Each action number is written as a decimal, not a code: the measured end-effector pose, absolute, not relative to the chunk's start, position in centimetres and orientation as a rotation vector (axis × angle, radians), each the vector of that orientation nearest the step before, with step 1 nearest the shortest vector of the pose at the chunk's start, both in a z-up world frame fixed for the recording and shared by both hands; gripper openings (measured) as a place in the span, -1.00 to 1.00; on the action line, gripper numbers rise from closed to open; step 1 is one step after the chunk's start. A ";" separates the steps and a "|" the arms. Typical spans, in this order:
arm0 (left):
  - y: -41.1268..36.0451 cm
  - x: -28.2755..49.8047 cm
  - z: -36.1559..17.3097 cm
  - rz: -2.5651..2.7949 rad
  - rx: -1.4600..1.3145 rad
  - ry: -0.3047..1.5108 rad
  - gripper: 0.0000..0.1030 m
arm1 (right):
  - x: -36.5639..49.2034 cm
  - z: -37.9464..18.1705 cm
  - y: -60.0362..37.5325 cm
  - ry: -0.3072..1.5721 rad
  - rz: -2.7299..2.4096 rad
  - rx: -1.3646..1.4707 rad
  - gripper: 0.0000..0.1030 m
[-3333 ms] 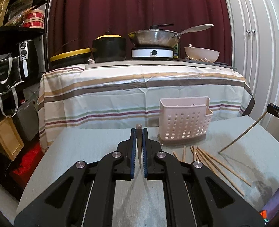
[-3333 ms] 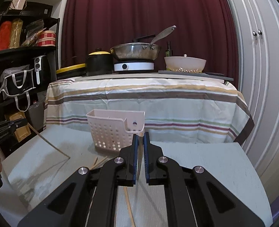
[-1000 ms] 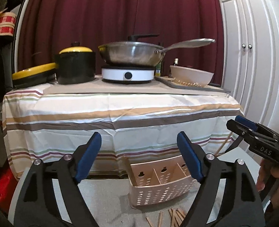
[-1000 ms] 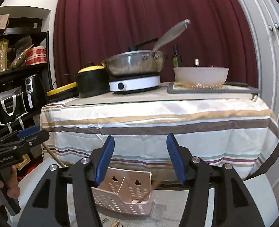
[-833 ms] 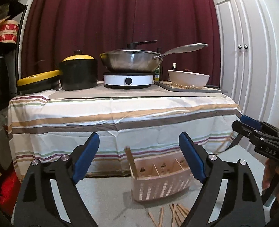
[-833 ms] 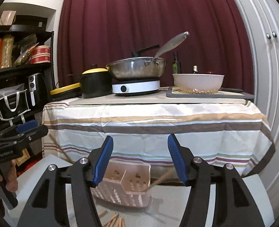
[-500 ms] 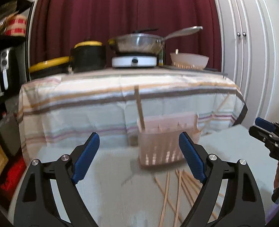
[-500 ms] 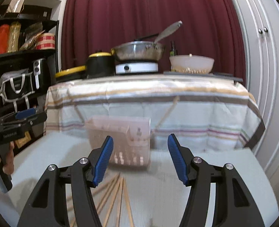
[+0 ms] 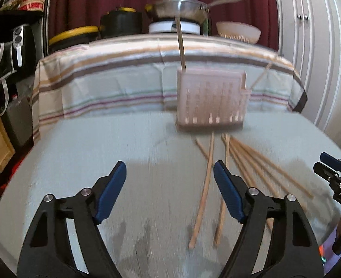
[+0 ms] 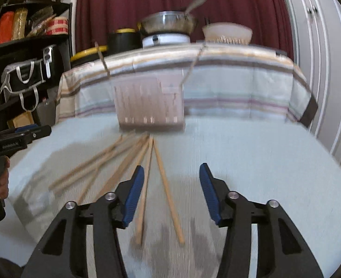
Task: Organize utensils
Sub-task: 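Close the left tool on a chopstick while the right tool grasps another, then lift both chopsticks upright and carry them above the caddy, then lower both chopsticks into the caddy and open both tools, then close the right tool on a chopstick while the left tool grasps another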
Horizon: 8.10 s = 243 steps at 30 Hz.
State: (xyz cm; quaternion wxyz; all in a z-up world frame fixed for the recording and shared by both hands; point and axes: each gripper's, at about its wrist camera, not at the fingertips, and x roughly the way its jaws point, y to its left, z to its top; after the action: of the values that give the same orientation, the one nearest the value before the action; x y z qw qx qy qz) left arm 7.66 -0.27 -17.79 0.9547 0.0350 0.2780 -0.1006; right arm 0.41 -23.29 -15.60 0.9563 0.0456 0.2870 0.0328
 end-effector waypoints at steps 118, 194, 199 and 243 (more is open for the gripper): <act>-0.7 12.2 -6.0 -0.237 0.104 0.379 -0.87 | 7.0 -2.6 -23.9 0.325 0.094 0.088 -0.89; -4.4 9.4 -11.1 -0.249 0.139 0.375 0.53 | 2.8 -8.0 -21.9 0.391 0.062 0.073 0.03; -3.3 6.9 -15.1 -0.229 0.134 0.445 0.53 | -0.1 -12.3 -21.0 0.451 0.071 0.075 -0.03; -4.8 3.0 -24.5 -0.292 0.160 0.590 -0.88 | -3.0 -18.9 -22.3 0.583 0.081 0.155 -0.87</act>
State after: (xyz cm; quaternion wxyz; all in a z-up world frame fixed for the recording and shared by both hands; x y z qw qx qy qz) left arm 2.98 -4.84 -24.54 0.9433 0.0783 0.2892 -0.1431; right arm -2.99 -22.27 -18.86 0.9541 0.0761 0.2870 0.0399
